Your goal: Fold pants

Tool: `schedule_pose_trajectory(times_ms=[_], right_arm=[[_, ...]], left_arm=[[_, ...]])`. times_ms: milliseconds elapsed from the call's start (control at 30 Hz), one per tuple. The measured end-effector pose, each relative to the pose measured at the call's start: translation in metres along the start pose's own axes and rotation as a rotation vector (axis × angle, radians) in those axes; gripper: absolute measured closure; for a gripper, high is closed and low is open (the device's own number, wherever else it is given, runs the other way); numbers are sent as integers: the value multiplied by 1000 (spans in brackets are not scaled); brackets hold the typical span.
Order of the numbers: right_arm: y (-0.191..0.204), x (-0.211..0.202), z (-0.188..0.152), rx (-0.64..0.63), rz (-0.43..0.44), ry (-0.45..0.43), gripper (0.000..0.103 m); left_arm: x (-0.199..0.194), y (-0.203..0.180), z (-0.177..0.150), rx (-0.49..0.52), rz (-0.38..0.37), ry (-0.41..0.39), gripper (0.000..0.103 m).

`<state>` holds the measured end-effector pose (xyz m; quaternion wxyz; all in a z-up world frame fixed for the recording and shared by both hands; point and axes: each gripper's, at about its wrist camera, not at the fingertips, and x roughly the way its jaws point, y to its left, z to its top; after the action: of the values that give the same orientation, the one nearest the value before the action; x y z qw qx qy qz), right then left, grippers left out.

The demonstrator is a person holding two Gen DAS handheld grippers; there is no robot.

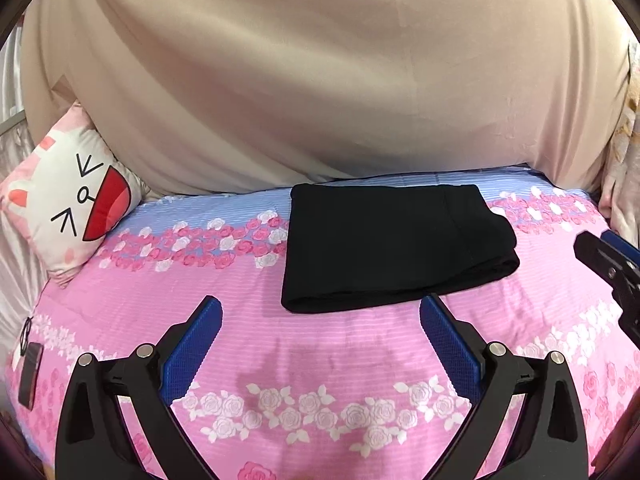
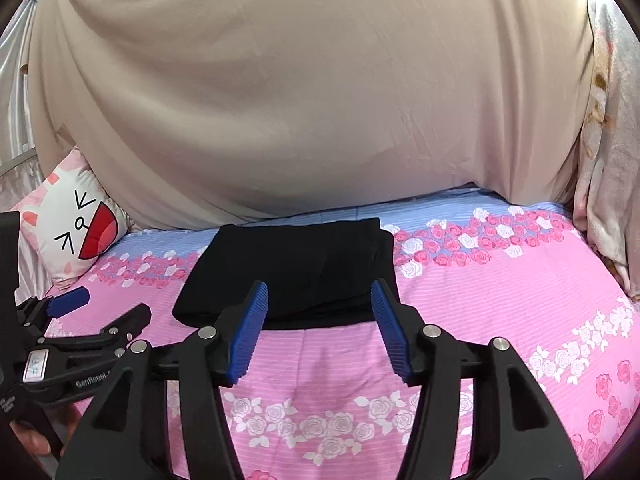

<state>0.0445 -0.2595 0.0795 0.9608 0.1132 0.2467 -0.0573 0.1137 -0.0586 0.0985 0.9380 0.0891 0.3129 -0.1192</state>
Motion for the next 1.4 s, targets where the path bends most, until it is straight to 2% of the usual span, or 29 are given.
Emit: schedule_pose_trajectory(times_ms=[200,300,367,433,500,533,567,1400], right_arm=[[8,-12,1,-9,-23,-19,49],[10,-18,-1,-4,-34,-29,36],[11,-22,-3,-3,-39,-41,24],[11,-24,-3,-5,-40,-43,24],[11,-26,-3,-6,-51,-46,17],[12,-28,-4,-4,-56,-50,9],[11,-31,-4,-2,-61,-62,8],[16,-23,-16,1,-82,-20,5]], left_arm=[[-13,-1,-1,-5,-13,-16,5],[-17,0,-1,-7,-14,-21,5],[-19,0,-1,-6,-13,-23,5],[-20,0,-1,-7,-13,-25,5],[-21,0,-2,-8,-11,-28,5],[-22,1,-2,-9,-9,-28,5],[-23,1,-2,-9,-11,-30,5],[-25,6,-3,-31,-7,-27,5]])
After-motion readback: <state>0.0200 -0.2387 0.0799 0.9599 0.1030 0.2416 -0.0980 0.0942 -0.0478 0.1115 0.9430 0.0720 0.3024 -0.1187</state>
